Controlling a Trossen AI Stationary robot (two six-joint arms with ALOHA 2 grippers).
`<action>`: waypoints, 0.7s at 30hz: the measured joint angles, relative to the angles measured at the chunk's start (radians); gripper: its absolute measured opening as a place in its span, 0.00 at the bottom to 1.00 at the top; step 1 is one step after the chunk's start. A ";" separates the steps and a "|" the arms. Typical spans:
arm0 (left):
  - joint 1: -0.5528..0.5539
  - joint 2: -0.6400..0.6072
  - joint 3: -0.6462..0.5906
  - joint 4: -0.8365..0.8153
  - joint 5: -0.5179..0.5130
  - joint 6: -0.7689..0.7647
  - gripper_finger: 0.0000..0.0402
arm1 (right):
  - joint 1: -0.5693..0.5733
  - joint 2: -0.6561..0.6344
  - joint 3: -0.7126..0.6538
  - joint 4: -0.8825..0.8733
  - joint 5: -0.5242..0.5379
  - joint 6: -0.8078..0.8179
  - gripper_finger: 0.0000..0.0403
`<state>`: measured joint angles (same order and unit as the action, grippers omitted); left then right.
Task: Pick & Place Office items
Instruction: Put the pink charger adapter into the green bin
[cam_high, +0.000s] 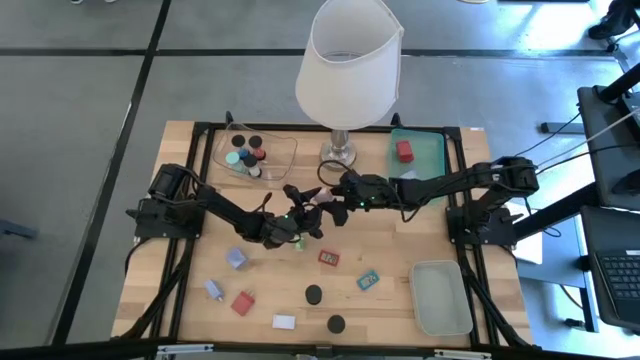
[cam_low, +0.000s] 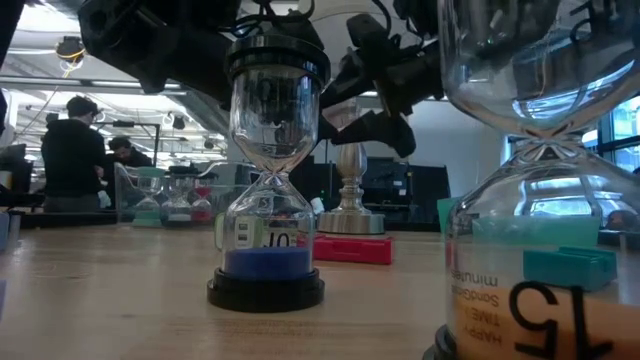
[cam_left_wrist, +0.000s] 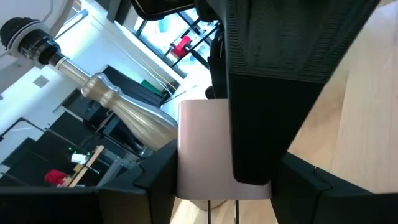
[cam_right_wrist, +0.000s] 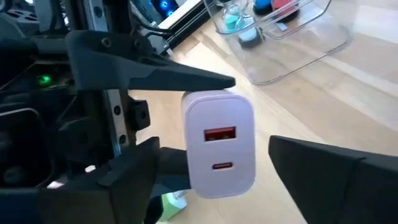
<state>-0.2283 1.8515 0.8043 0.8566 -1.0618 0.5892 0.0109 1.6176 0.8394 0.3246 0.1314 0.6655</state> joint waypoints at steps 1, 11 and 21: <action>0.000 0.000 0.000 0.000 0.000 0.000 0.49 | 0.000 0.000 0.000 0.000 0.000 0.000 0.72; 0.000 0.000 0.000 -0.001 0.017 -0.004 0.49 | 0.001 -0.002 0.000 0.005 0.034 -0.001 0.37; -0.002 0.000 0.000 -0.003 0.020 -0.044 0.54 | 0.001 -0.003 0.000 0.004 0.040 -0.004 0.29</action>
<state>-0.2302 1.8515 0.8043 0.8538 -1.0419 0.5447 0.0116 1.6146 0.8391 0.3283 0.1719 0.6617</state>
